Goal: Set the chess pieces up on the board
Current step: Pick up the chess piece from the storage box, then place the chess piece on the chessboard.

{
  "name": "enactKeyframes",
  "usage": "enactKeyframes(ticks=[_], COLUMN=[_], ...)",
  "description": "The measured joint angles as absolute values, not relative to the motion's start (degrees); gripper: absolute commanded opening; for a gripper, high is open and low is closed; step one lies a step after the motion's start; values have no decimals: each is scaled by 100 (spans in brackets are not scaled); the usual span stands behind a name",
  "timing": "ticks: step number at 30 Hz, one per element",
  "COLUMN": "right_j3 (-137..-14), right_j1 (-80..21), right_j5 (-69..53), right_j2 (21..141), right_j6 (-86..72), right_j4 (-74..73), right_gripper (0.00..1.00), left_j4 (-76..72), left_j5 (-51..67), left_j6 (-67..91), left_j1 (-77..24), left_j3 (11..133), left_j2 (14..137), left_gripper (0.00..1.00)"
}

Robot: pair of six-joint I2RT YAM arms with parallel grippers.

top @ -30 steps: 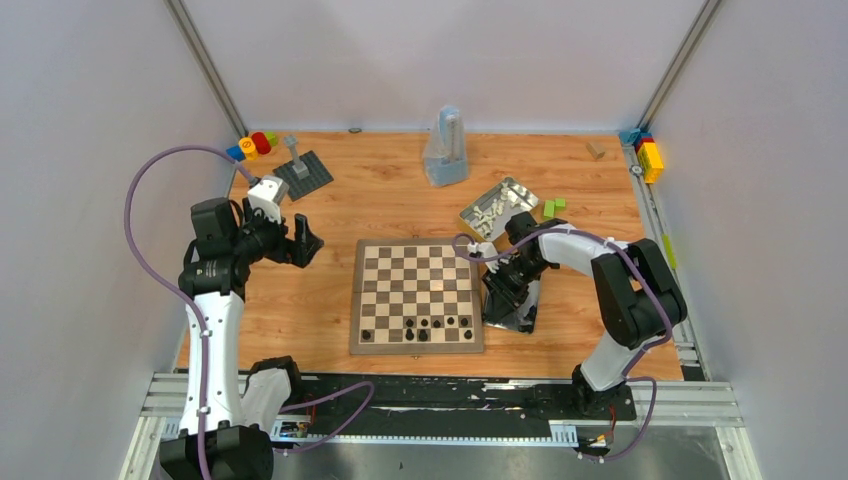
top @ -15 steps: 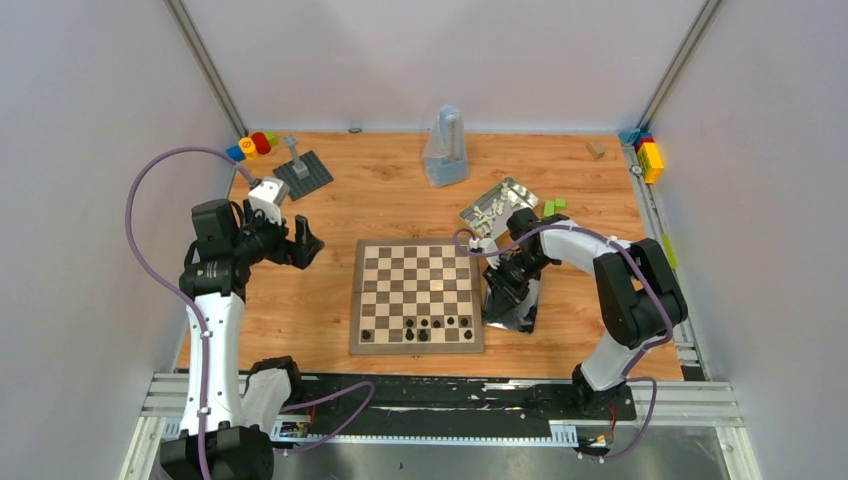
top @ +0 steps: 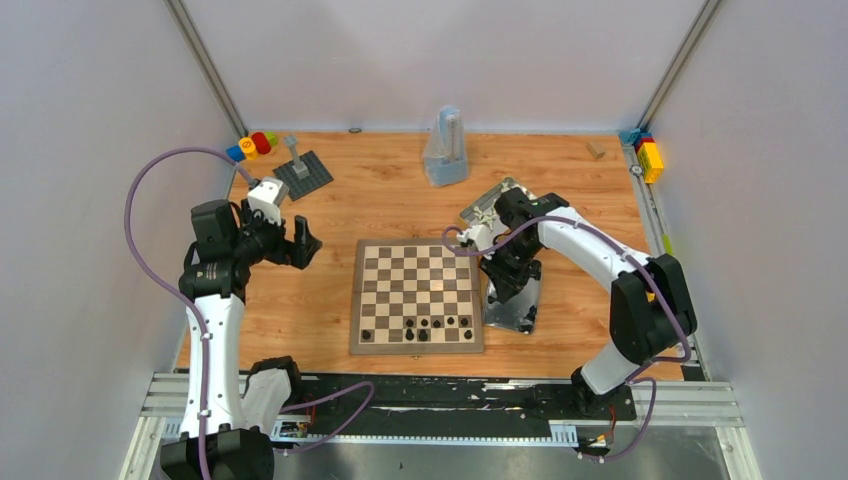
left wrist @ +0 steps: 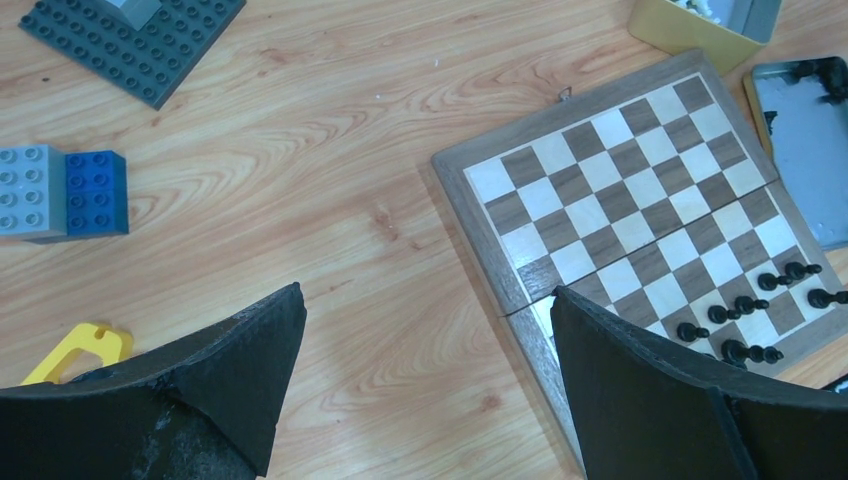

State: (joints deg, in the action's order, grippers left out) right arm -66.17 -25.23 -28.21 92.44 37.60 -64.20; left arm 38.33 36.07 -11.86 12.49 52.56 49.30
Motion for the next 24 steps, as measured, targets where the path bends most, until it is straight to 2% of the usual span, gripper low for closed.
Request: enactKeyframes(ticks=[12,24], right_j3=[-8318,-9181], right_j1=[-5065,-6272], right_j5=[-1035,-193], right_j2=[9594,10951], right_j6=[3450,3424], right_j4=[-7776,-8265], right_gripper=[0,0], left_j4=[3944,4101], left_j5=[2679,2427], left_j6=[-926,-882], left_j1=[1249,1249], left_j3=[5671,5717], left_j2=[5282,5325], left_gripper=[100,100])
